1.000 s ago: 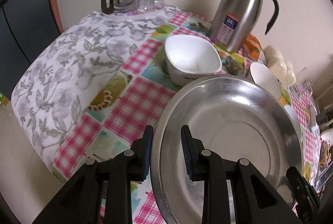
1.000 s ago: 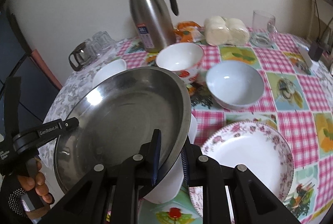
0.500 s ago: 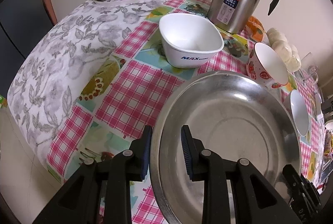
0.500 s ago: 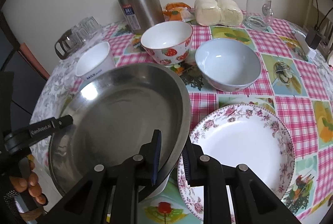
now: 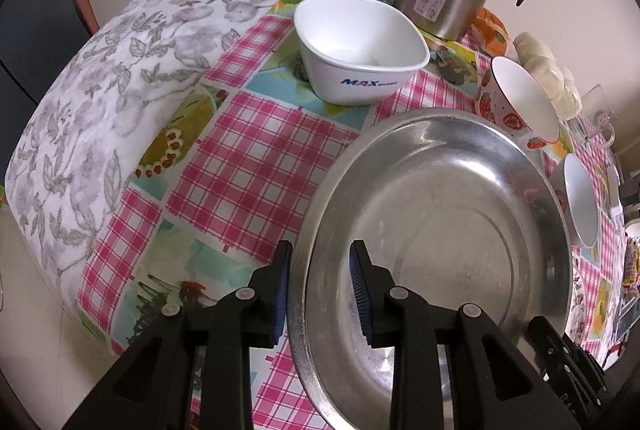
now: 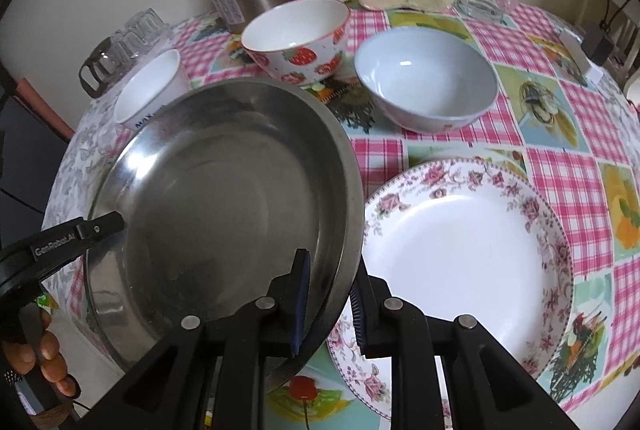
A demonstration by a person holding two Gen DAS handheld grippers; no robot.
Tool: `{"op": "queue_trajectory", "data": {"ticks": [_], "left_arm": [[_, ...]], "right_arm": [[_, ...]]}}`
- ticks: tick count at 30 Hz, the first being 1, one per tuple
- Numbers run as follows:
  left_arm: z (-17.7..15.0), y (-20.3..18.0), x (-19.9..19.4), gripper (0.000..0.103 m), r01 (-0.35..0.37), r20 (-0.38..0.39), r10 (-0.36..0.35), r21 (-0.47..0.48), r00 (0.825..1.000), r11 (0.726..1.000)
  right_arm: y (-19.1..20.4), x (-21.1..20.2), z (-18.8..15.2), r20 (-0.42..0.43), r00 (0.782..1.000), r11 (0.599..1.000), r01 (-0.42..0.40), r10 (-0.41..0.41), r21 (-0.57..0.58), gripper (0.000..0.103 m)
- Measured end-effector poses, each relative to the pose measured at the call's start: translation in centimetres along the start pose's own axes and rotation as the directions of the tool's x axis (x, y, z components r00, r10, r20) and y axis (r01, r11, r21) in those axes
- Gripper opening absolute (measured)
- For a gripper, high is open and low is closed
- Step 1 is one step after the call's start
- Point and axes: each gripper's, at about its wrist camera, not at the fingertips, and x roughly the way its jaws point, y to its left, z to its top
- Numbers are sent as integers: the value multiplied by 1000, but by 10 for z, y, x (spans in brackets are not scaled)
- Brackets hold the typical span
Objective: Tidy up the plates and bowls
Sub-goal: 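Lower the basin onto the square white plate and open both grippers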
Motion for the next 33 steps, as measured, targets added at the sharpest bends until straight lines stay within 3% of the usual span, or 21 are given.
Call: {"op": "queue_trajectory", "data": {"ticks": [15, 19, 24, 26, 28, 31, 33], "left_arm": [[-3, -7, 6, 37, -29, -16, 30, 39, 999, 999], [-2, -5, 6, 50, -41, -5, 41, 41, 999, 998], [-2, -8, -1, 60, -48, 29, 47, 53, 998, 997], [-1, -8, -4, 65, -52, 43, 50, 55, 998, 997], [0, -7, -7, 71, -53, 52, 50, 49, 997, 997], [1, -6, -9, 72, -59, 64, 56, 40, 996, 997], [2, -4, -10, 73, -70, 73, 67, 34, 995, 997]], "right_arm": [[-3, 10, 0, -45, 999, 1000, 1, -1, 5, 22], [-3, 11, 0, -48, 999, 1000, 2, -2, 5, 22], [-2, 10, 1, -46, 999, 1000, 22, -22, -1, 30], [-2, 6, 1, -32, 999, 1000, 26, -26, -1, 43], [-2, 1, 3, -13, 999, 999, 36, -36, -4, 48], [-3, -4, 4, 10, 999, 999, 43, -43, -1, 61], [-3, -7, 5, 22, 998, 999, 51, -51, -2, 63]]}}
